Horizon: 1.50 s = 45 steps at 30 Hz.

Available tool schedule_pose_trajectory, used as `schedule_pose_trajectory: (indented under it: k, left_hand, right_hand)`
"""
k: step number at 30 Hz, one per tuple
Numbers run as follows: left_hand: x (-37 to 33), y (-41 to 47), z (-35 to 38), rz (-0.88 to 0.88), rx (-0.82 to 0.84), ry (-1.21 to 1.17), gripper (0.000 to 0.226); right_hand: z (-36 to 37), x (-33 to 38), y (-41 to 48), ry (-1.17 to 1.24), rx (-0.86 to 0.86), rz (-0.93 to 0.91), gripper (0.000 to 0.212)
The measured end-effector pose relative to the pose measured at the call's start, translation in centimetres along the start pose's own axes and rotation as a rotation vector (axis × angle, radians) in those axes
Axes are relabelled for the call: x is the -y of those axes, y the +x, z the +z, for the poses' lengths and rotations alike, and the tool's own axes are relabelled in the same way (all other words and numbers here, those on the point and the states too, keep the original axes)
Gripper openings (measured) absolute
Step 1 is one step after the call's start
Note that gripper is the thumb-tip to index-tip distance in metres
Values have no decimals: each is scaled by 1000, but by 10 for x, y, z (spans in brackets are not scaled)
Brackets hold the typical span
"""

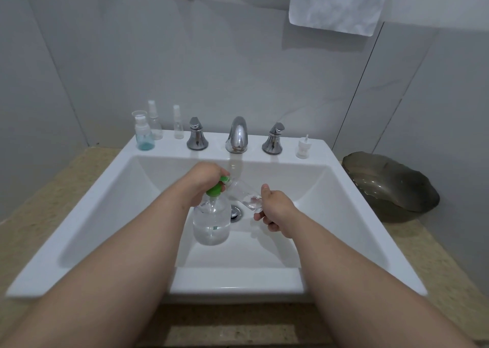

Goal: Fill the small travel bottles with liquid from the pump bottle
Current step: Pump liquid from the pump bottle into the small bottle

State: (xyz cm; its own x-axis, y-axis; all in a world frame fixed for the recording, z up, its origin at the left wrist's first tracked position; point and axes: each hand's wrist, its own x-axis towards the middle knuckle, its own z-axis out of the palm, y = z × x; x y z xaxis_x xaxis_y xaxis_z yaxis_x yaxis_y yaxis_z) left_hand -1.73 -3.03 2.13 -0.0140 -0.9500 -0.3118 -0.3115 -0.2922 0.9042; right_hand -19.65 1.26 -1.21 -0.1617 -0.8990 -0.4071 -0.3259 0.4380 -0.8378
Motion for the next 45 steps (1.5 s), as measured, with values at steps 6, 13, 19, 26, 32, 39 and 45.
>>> schedule_pose_trajectory:
  k: [6,13,19,26,32,39,45]
  left_hand:
    - [-2,1,0,-33,-18,-170,7]
    - [-3,0,1,-41,-24,-146,9]
    - [-2,1,-1,-45,-26,-115,22]
    - [-5,-1,3,-19,-45,-57,29]
    - [-6,-2,3,-6,-45,-13,37]
    - [0,-3,-1,-33,-35,-178,13]
    - [-4,-3,1,-39,-32,-205,13]
  right_hand:
    - [-2,-1,1,11,0,0,57]
    - [-1,0,0,13,-8,9,56]
    - [-1,0,0,22,-4,24,56]
    - [-1,0,0,13,-2,24,56]
    - [0,-1,-1,3,4,28,55]
    - [-2,0,-2,15,-5,7,54]
    - [-2,0,-2,23,-3,-7,52]
